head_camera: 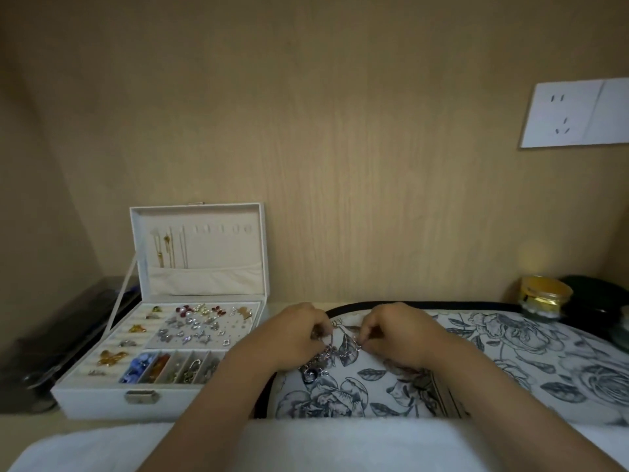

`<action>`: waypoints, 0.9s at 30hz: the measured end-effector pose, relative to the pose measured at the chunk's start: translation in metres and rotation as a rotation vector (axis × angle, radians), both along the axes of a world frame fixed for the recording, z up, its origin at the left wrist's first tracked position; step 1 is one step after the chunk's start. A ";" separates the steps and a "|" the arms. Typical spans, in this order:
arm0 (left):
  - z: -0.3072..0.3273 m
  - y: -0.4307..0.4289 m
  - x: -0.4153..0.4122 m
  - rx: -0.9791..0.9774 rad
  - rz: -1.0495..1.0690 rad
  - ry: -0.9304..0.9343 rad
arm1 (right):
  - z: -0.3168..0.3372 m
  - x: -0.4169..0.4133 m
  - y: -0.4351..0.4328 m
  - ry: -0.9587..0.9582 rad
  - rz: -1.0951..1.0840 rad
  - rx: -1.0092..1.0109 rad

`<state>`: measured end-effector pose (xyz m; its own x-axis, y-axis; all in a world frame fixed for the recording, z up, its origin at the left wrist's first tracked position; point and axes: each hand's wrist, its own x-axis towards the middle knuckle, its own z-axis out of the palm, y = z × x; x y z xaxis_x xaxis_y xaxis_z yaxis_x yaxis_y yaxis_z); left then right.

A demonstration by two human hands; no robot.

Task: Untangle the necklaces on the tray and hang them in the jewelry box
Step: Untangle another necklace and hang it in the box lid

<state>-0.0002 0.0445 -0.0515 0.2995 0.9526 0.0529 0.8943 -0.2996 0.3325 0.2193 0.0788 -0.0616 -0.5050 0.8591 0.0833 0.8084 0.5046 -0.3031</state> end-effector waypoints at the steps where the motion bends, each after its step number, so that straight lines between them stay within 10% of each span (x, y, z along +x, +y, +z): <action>1: 0.002 0.001 -0.002 0.014 -0.001 0.027 | 0.000 0.005 0.002 -0.039 -0.045 0.035; 8: -0.004 0.003 -0.006 -0.015 -0.011 0.055 | 0.001 -0.005 -0.006 -0.084 -0.059 0.234; 20: 0.004 0.002 -0.010 -0.158 0.026 0.076 | 0.017 -0.002 -0.015 -0.041 0.026 -0.214; 27: -0.001 0.001 -0.005 -0.046 -0.032 0.089 | 0.020 -0.006 -0.017 -0.139 -0.014 -0.031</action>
<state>-0.0052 0.0458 -0.0528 0.3310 0.9435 -0.0186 0.9112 -0.3144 0.2661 0.2134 0.0621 -0.0419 -0.4982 0.8670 -0.0130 0.8503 0.4855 -0.2032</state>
